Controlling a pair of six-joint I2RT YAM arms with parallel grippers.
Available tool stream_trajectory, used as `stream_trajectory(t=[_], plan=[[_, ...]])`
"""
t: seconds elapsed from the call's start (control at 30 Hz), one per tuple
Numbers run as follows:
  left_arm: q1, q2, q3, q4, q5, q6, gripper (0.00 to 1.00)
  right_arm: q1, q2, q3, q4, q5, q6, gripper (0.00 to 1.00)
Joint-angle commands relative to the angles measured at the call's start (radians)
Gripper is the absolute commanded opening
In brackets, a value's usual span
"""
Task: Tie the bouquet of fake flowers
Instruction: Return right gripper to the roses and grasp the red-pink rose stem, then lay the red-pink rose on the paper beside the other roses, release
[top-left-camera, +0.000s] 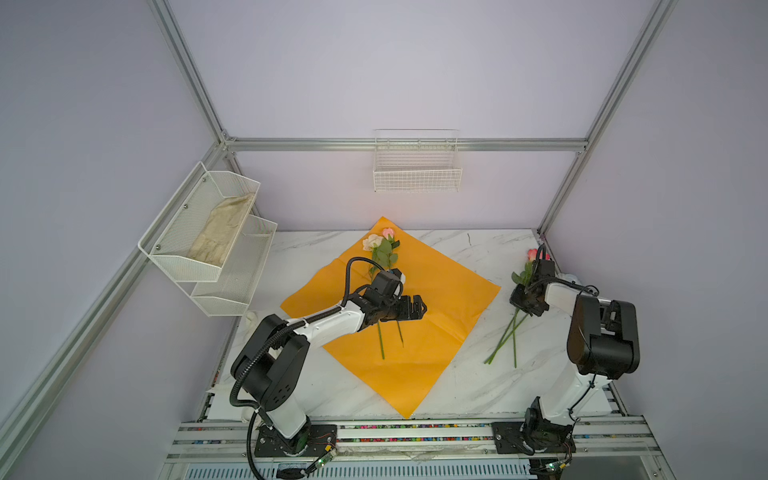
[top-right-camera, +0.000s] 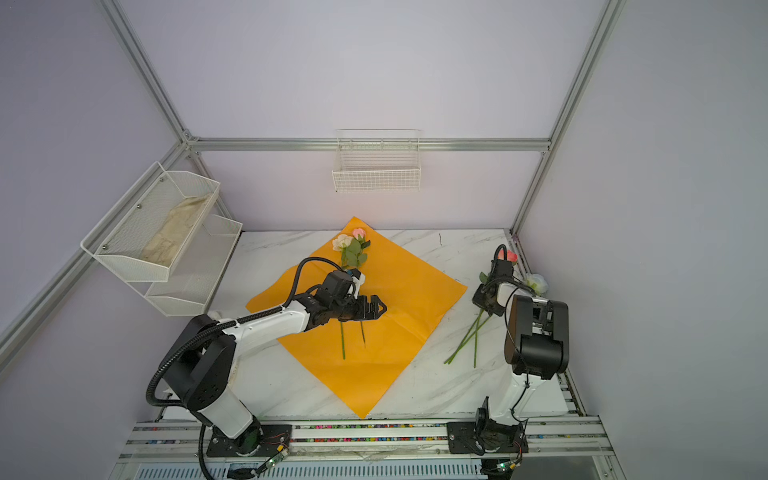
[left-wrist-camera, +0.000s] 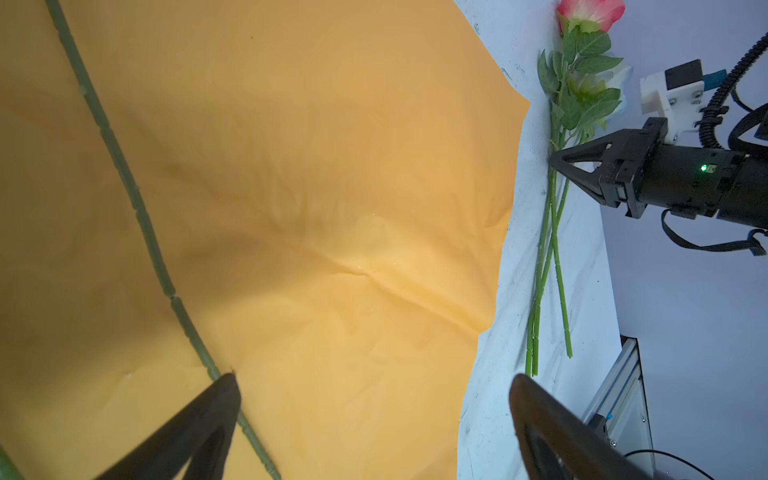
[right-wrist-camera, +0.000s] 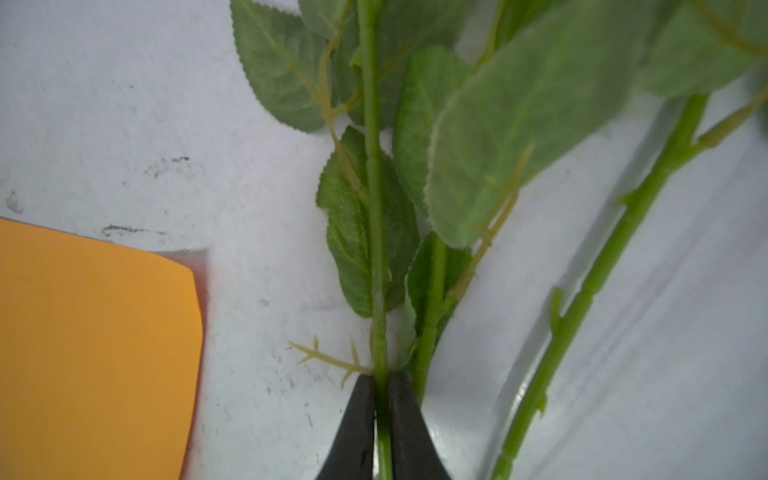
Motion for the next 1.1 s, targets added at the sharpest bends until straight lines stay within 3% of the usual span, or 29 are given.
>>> stream_trajectory(t=[0.0, 0.2, 0.37, 0.47, 0.53, 0.67, 0.83, 1.07], plan=[[0.006, -0.023, 0.056, 0.014, 0.001, 0.015, 1.0, -0.003, -0.016, 0.009, -0.008, 0.003, -0.02, 0.0], [0.035, -0.101, 0.018, -0.039, -0.097, -0.003, 1.0, -0.003, -0.154, 0.036, -0.009, 0.013, -0.01, 0.0], [0.108, -0.24, -0.062, -0.155, -0.278, -0.067, 1.0, 0.006, -0.263, 0.044, 0.006, -0.137, 0.036, 0.0], [0.171, -0.363, -0.129, -0.218, -0.394, -0.108, 1.0, 0.066, -0.31, 0.025, 0.055, -0.267, 0.09, 0.0], [0.222, -0.437, -0.185, -0.215, -0.435, -0.12, 1.0, 0.168, -0.307, 0.037, 0.074, -0.283, 0.129, 0.0], [0.293, -0.548, -0.263, -0.163, -0.423, -0.129, 1.0, 0.375, -0.224, 0.075, 0.178, -0.312, 0.241, 0.0], [0.303, -0.583, -0.279, -0.163, -0.39, -0.138, 1.0, 0.587, -0.02, 0.203, 0.293, -0.348, 0.338, 0.0], [0.305, -0.579, -0.3, -0.166, -0.32, -0.163, 1.0, 0.701, 0.24, 0.396, 0.304, -0.325, 0.407, 0.0]])
